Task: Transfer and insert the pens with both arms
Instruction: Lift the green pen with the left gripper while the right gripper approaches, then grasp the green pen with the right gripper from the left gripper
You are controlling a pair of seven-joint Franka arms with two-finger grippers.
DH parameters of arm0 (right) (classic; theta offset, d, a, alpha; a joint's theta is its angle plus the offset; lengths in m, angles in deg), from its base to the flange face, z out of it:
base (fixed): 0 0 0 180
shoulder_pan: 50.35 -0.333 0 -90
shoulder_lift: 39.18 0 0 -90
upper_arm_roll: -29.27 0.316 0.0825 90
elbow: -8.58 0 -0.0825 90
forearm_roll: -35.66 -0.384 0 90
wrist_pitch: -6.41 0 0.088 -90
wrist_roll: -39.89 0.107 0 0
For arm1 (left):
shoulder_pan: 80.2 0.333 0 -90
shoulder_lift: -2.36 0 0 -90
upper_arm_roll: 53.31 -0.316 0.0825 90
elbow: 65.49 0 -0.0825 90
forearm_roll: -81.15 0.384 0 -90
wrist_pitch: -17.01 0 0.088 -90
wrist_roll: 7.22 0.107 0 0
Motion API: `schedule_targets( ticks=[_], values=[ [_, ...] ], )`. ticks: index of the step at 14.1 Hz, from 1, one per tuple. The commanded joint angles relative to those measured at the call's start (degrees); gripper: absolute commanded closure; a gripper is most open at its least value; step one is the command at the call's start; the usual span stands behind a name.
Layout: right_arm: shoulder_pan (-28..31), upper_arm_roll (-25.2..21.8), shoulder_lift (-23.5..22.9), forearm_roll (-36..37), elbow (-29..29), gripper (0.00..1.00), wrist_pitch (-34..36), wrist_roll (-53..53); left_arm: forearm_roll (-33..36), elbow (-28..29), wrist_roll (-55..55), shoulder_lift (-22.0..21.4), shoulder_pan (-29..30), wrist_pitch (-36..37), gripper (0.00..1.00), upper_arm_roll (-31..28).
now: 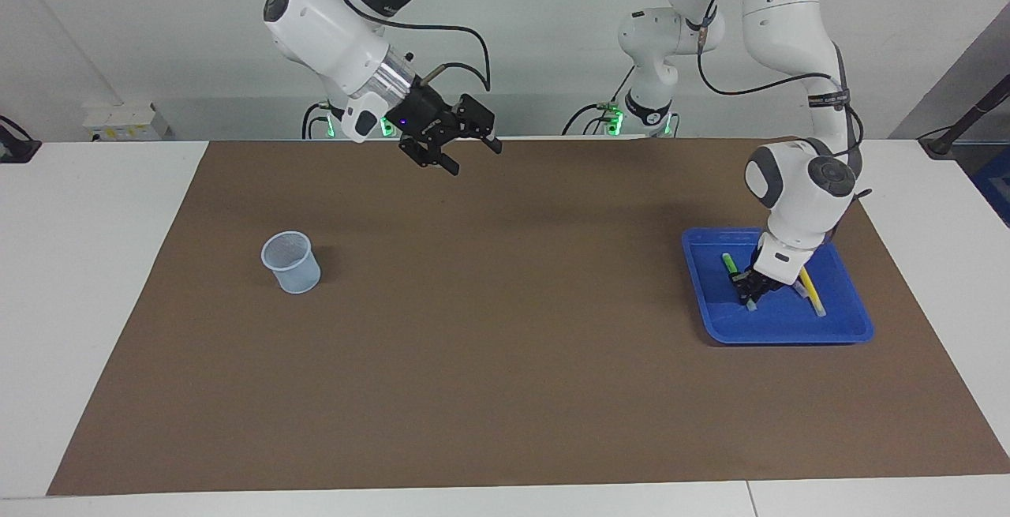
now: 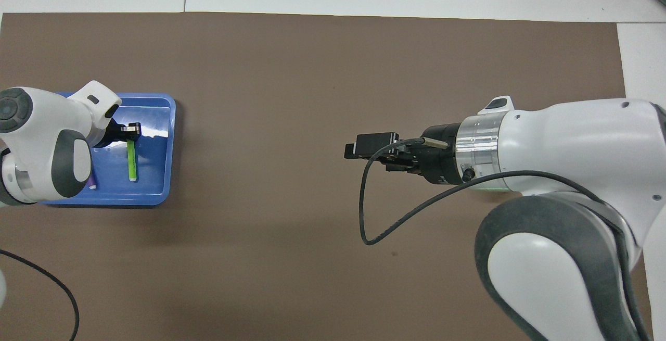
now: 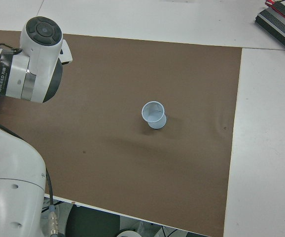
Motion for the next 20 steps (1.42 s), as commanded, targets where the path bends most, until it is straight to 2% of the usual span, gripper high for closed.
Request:
schedule_targets(
  ticks=[1,4,7,10,12,15,17,20],
  values=[
    [-0.7,-0.1,0.5,-2.1,-1.0,0.0,-2.2,1.0,-0.2,-2.2,0.1,2.2,-0.5,1.8,1.0,-0.1],
    [-0.7,-0.1,0.5,-2.1,-1.0,0.0,-1.7,0.9,-0.3,-9.4,-0.9,2.2,-1.0,13.6,1.0,-0.1],
    [-0.8,0.0,0.6,-1.2,-1.2,0.0,-1.0,0.2,-0.6,-15.1,-5.6,-0.2,-1.4,26.0,1.0,0.2],
    [-0.8,0.0,-0.2,-1.0,-1.2,0.0,-0.4,-4.3,-1.9,-18.5,-17.9,-3.7,-3.9,35.7,1.0,1.7],
    [-2.1,0.0,-0.3,-1.0,-1.2,0.0,-1.2,-4.7,-7.0,-20.9,-26.6,-5.1,-5.5,40.1,1.0,2.2],
    [-3.0,0.0,-0.5,-0.9,-1.1,0.0,-3.2,-4.3,-11.2,-21.1,-41.9,-8.6,-8.5,43.3,1.0,3.1],
    [-4.5,0.0,-0.9,-1.0,-1.2,0.0,-5.9,-4.1,-16.8,-21.1,-53.3,-9.5,-10.2,42.4,1.0,3.8],
    [-5.1,0.0,-1.1,-0.9,-1.1,0.01,-7.1,-3.9,-18.1,-23.0,-71.2,-9.5,-12.5,40.1,1.0,6.7]
  ],
)
